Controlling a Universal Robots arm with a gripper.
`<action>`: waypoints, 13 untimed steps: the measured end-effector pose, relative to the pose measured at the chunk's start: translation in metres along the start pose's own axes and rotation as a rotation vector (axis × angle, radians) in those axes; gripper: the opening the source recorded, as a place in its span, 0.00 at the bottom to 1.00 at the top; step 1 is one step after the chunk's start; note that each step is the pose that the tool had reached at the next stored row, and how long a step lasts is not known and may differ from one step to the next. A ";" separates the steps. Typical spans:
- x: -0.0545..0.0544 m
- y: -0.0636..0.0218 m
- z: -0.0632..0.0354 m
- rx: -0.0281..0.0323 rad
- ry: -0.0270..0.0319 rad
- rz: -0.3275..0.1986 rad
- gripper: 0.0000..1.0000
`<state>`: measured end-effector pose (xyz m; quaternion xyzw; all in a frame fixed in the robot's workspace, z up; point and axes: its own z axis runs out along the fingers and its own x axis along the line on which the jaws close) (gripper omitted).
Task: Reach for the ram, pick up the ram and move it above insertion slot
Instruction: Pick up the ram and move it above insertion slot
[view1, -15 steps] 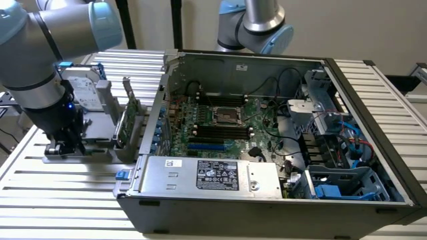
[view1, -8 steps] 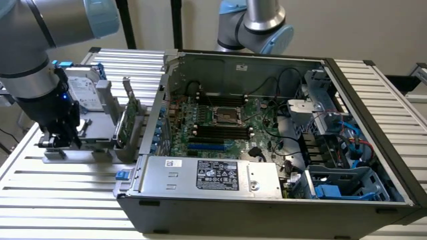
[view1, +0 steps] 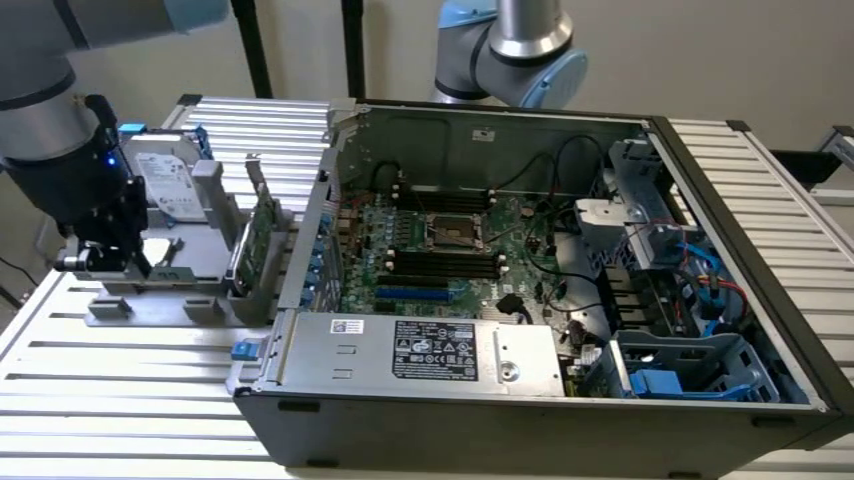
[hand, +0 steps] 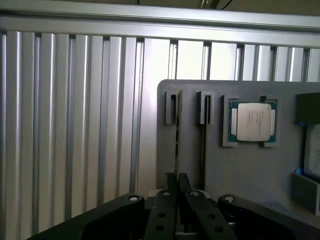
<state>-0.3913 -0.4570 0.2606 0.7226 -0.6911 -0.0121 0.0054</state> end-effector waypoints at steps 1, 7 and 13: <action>0.000 -0.0005 -0.0045 -0.0001 0.0000 0.000 0.14; 0.000 -0.0092 -0.0320 0.0000 0.0000 0.000 0.14; 0.001 -0.0339 -0.0597 -0.0001 -0.0008 0.000 0.14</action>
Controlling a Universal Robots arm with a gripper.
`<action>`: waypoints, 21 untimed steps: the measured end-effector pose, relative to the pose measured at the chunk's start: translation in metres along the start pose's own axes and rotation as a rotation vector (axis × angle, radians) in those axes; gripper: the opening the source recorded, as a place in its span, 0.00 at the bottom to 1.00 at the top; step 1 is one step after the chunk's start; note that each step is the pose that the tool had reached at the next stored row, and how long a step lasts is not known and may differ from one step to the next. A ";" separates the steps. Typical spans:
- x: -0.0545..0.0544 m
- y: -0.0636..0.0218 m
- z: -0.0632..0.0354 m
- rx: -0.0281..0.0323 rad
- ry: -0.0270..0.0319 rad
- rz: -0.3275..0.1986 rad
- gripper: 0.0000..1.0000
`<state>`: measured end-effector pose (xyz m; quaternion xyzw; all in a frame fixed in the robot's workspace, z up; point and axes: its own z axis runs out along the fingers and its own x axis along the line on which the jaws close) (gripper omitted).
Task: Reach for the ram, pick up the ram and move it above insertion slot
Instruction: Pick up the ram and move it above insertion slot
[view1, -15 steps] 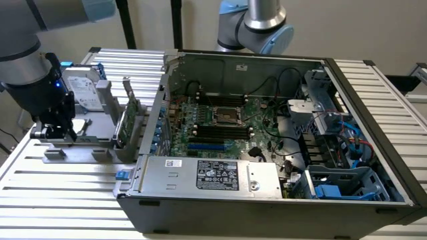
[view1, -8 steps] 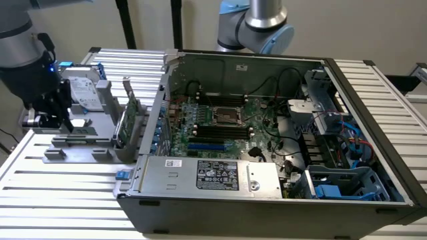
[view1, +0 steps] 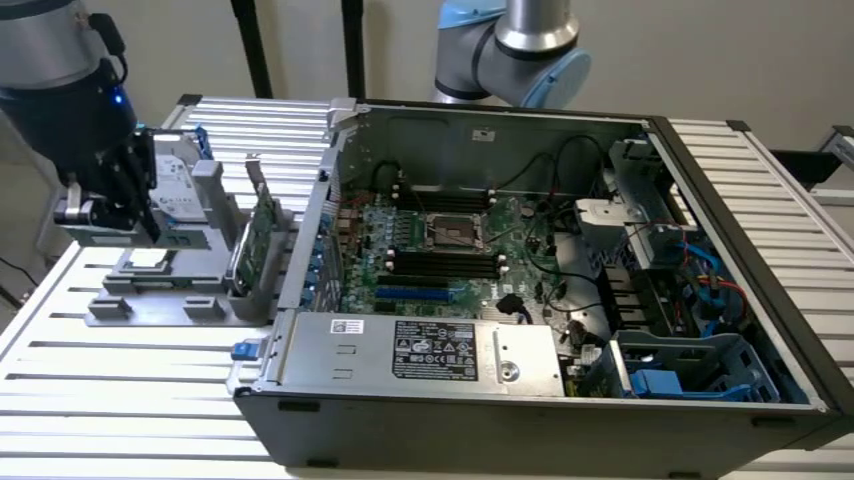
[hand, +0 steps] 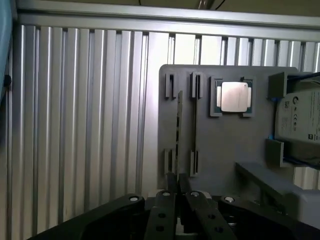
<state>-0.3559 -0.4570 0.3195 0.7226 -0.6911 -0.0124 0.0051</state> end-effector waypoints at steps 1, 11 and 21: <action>0.000 -0.0044 -0.0045 0.0002 -0.0004 0.000 0.14; 0.002 -0.0490 -0.0515 -0.0012 -0.0015 0.000 0.14; 0.000 -0.0880 -0.0792 -0.0018 -0.0033 0.000 0.14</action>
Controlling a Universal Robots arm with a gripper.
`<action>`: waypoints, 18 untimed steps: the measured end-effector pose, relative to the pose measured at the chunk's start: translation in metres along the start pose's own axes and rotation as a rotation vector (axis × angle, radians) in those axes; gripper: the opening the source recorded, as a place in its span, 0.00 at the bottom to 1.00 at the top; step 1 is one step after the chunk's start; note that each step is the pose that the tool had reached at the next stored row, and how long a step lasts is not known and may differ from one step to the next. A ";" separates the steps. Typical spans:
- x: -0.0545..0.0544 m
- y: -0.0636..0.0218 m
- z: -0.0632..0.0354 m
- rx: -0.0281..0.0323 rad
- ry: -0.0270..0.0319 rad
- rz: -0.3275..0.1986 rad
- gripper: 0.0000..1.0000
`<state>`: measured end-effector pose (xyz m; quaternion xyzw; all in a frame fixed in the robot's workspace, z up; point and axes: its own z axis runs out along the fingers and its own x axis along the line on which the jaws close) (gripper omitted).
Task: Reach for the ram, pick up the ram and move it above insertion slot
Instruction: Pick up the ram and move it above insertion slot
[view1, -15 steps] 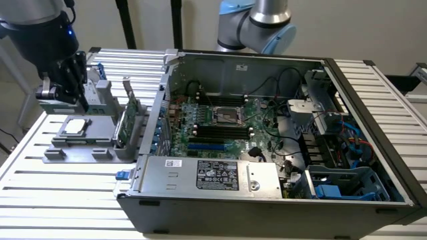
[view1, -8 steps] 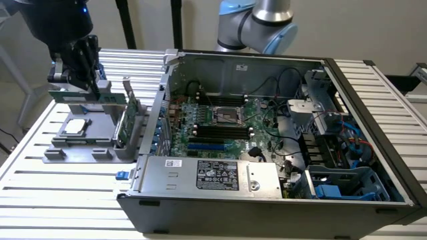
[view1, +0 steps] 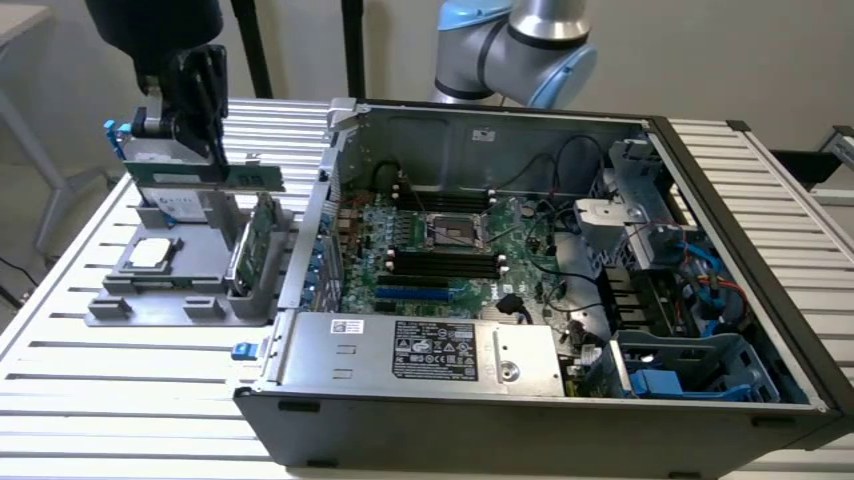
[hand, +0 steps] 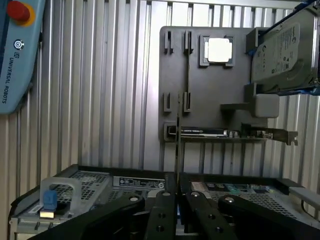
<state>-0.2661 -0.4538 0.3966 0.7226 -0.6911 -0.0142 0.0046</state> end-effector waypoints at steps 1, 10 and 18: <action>0.000 -0.0036 -0.0003 0.0001 -0.0012 0.000 0.14; -0.002 -0.0395 -0.0021 0.0007 -0.0156 0.000 0.14; -0.003 -0.0751 -0.0032 0.0014 -0.0300 -0.001 0.14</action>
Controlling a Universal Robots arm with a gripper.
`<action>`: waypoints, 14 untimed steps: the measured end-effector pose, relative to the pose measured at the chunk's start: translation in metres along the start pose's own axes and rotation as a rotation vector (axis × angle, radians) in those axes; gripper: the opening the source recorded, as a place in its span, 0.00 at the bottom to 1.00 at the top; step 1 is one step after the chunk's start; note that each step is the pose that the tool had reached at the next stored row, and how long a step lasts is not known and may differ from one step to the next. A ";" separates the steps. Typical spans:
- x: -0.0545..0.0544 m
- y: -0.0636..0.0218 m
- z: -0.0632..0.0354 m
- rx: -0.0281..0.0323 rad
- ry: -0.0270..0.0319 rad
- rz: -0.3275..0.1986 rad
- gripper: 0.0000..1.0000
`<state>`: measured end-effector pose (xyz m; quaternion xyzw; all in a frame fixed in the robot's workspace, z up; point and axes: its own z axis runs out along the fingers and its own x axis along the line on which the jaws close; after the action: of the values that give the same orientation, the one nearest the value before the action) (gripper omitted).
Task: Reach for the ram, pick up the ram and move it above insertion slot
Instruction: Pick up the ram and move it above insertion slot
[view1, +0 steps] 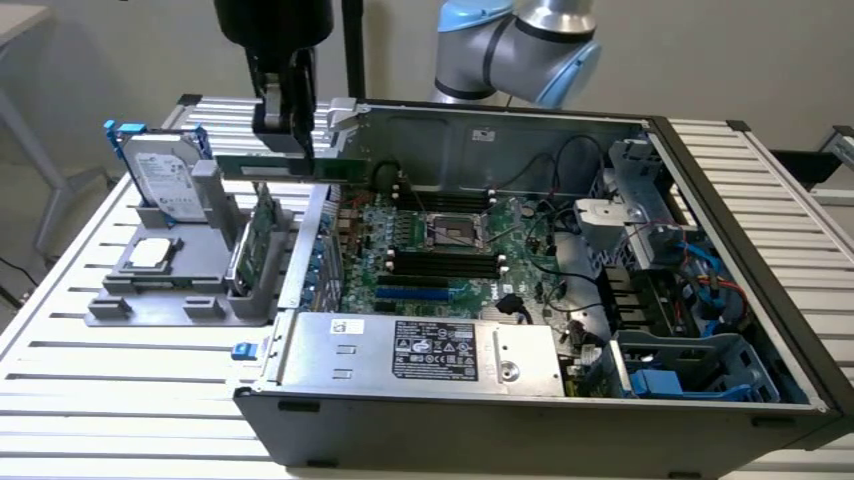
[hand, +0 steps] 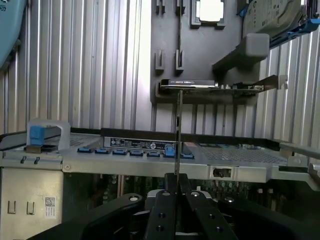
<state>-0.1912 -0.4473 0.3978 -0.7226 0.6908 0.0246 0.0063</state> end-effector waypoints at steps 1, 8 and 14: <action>0.000 -0.0045 -0.0002 0.0000 -0.0016 0.000 0.14; -0.001 -0.0365 -0.0009 0.0004 -0.0125 0.000 0.14; -0.003 -0.0636 -0.0014 0.0003 -0.0163 0.000 0.14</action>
<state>-0.1277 -0.4418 0.3977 -0.7225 0.6906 0.0304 0.0120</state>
